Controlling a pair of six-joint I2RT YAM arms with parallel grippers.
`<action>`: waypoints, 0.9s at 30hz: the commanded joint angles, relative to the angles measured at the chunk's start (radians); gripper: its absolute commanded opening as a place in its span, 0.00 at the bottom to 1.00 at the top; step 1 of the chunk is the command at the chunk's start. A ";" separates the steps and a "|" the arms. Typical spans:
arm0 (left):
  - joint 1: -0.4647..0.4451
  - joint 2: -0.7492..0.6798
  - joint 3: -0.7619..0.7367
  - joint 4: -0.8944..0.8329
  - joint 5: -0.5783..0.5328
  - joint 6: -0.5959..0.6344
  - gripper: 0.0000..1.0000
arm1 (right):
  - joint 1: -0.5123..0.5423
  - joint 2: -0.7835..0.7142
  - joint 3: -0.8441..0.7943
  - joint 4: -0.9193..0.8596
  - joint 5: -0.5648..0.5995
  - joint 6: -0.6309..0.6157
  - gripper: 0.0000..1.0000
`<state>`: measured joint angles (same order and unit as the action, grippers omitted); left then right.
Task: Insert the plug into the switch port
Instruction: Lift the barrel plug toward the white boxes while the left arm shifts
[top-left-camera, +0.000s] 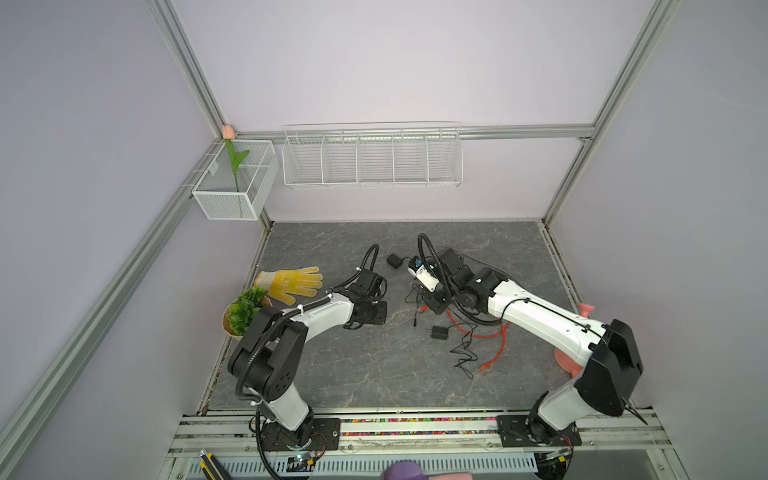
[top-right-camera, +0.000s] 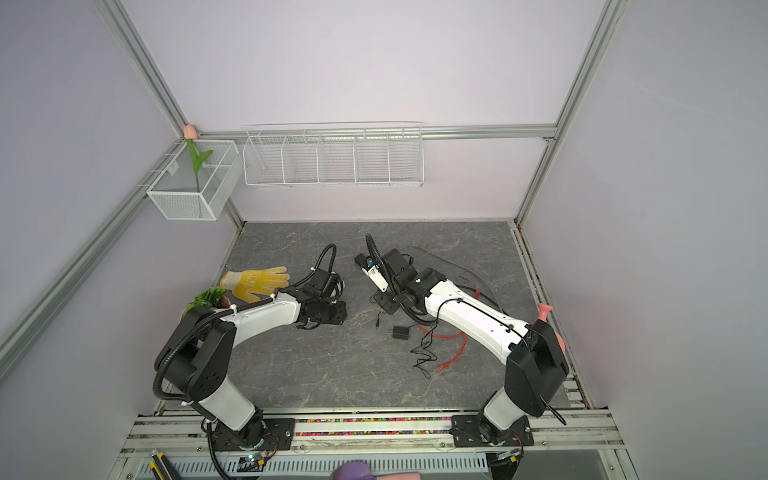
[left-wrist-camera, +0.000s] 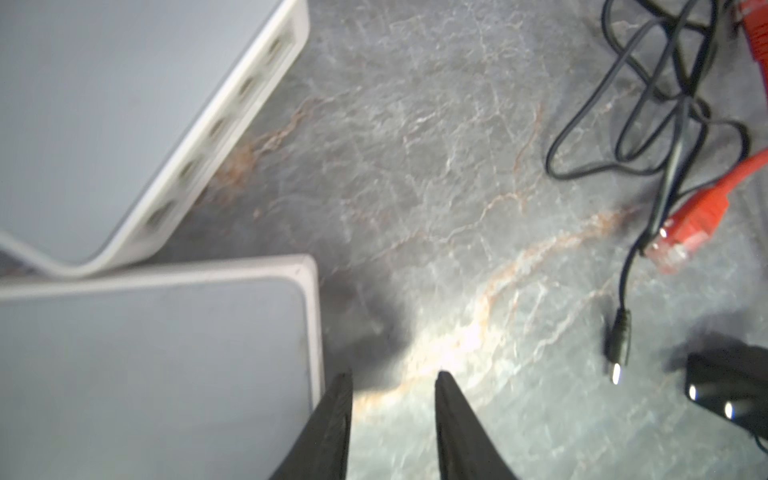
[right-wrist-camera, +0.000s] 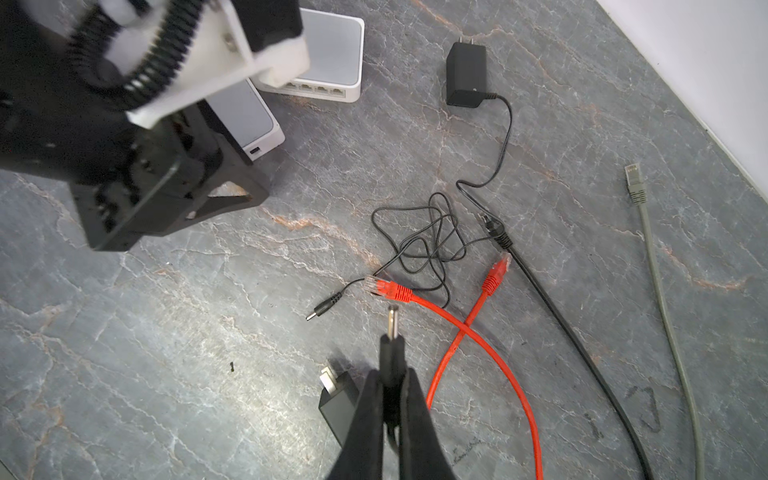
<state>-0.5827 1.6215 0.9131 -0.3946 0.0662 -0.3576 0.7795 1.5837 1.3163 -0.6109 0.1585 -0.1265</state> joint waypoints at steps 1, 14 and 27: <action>0.008 -0.095 -0.041 -0.043 -0.040 -0.015 0.35 | -0.002 0.043 0.015 0.012 -0.026 0.005 0.07; 0.357 -0.338 -0.153 0.092 0.044 -0.077 0.35 | 0.056 0.299 0.080 0.052 -0.129 -0.042 0.07; 0.429 0.024 0.043 0.068 0.125 -0.012 0.34 | 0.096 0.457 0.171 0.068 -0.138 -0.051 0.06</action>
<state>-0.1532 1.6089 0.8894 -0.3264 0.1513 -0.3996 0.8730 2.0136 1.4540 -0.5613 0.0429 -0.1581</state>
